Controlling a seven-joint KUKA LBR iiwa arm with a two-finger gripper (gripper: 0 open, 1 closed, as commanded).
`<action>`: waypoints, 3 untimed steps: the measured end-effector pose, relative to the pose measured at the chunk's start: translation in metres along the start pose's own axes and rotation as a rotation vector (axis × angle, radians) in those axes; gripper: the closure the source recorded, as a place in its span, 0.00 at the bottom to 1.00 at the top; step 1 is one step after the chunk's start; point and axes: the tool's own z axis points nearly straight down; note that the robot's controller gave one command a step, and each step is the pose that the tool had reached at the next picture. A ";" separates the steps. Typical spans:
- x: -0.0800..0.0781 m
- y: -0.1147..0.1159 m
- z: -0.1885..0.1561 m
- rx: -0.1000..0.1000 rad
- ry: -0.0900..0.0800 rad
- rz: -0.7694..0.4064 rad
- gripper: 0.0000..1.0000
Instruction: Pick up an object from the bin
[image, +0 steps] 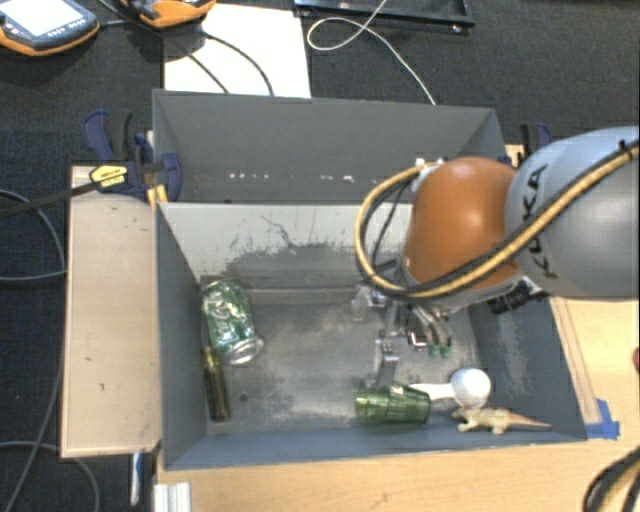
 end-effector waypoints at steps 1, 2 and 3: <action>-0.002 0.000 -0.004 -0.001 -0.009 0.003 0.00; -0.003 -0.050 -0.032 -0.001 -0.004 0.230 0.00; -0.028 -0.036 -0.037 -0.002 -0.012 0.226 0.00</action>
Offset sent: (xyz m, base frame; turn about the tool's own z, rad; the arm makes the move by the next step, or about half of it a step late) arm 0.0027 -0.0563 0.0348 0.2603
